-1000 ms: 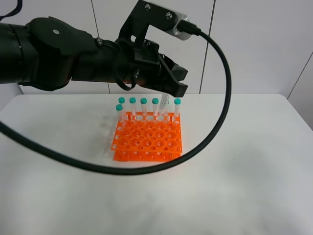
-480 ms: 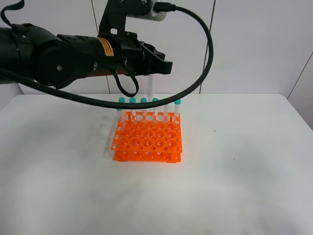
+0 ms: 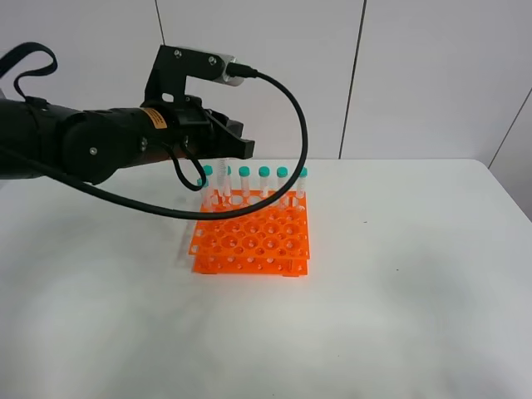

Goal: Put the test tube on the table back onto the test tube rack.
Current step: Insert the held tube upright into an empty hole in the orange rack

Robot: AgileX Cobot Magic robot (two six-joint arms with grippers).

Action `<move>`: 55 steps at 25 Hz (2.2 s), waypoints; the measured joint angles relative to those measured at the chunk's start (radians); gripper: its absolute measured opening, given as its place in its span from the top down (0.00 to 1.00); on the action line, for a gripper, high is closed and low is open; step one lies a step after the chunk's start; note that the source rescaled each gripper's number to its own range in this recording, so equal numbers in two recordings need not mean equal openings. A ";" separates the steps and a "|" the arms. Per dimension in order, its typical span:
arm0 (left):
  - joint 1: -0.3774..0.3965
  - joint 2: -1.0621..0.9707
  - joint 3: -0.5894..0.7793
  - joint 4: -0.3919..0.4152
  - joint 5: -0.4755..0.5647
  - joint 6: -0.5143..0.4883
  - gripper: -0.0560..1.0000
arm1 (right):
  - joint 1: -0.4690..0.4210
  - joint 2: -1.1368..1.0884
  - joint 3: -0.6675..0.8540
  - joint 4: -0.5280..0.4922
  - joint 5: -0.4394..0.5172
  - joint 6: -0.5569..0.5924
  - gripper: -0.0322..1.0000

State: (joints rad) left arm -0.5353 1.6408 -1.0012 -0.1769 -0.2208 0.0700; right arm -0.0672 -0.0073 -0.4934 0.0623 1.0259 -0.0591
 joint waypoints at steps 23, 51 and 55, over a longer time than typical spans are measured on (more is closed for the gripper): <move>0.073 0.248 0.001 -0.005 -0.394 -0.104 0.94 | 0.000 0.000 0.000 0.005 0.000 0.000 0.26; 0.083 0.387 -0.012 0.004 -0.501 -0.070 0.94 | 0.000 0.000 0.000 0.010 0.000 0.000 0.26; 0.083 0.387 -0.012 0.004 -0.504 -0.070 0.94 | 0.000 0.000 0.000 0.010 0.000 0.000 0.26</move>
State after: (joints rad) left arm -0.4527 2.0276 -1.0132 -0.1727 -0.7249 0.0000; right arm -0.0672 -0.0073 -0.4934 0.0723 1.0259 -0.0591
